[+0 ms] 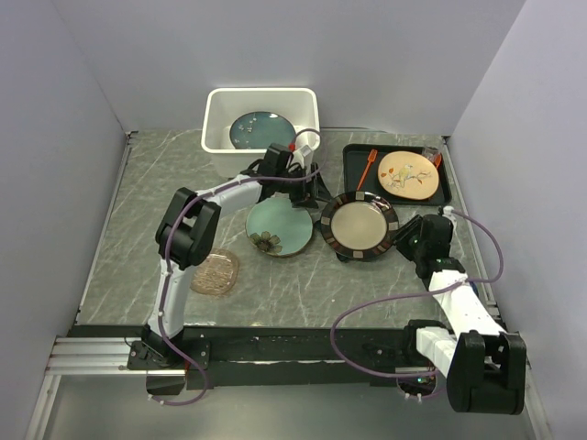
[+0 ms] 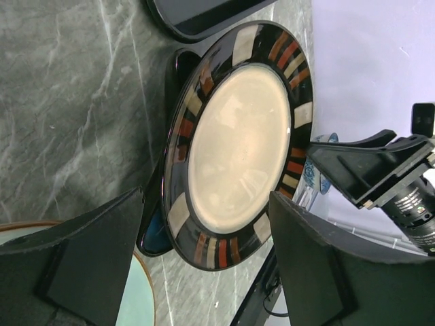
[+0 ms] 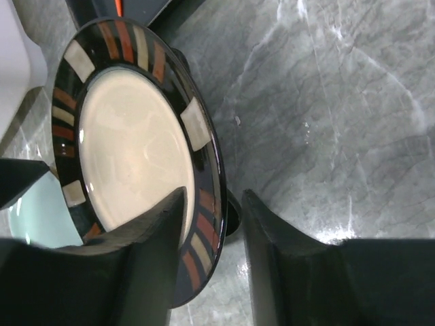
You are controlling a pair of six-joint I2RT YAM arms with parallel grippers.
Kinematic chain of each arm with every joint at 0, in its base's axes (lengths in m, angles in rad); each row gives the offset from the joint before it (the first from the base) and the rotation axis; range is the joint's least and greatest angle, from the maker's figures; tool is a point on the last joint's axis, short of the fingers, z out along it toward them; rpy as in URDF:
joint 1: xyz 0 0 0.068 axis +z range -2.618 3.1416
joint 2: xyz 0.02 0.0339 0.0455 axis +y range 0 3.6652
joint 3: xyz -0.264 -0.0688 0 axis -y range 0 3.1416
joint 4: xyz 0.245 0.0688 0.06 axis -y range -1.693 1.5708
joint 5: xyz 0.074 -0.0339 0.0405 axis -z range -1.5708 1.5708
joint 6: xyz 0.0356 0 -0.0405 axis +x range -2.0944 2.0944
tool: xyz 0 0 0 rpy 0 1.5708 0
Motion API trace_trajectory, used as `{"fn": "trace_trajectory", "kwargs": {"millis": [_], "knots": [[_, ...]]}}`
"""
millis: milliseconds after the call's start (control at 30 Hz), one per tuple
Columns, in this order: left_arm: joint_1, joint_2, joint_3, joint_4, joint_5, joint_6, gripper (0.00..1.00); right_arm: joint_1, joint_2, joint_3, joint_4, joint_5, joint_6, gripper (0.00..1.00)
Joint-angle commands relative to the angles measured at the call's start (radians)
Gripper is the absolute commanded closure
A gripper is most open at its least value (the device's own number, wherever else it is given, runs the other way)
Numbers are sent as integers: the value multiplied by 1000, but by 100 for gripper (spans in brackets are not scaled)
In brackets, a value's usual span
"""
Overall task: Place the plates into the plastic bin on the countertop
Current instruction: Pick up the plate at the center of the board.
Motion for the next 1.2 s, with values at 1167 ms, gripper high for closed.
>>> {"fn": "trace_trajectory", "kwargs": {"millis": [1167], "knots": [[-38,64,116,-102,8,111,30,-7,137,-107,331,-228,46,95]]}}
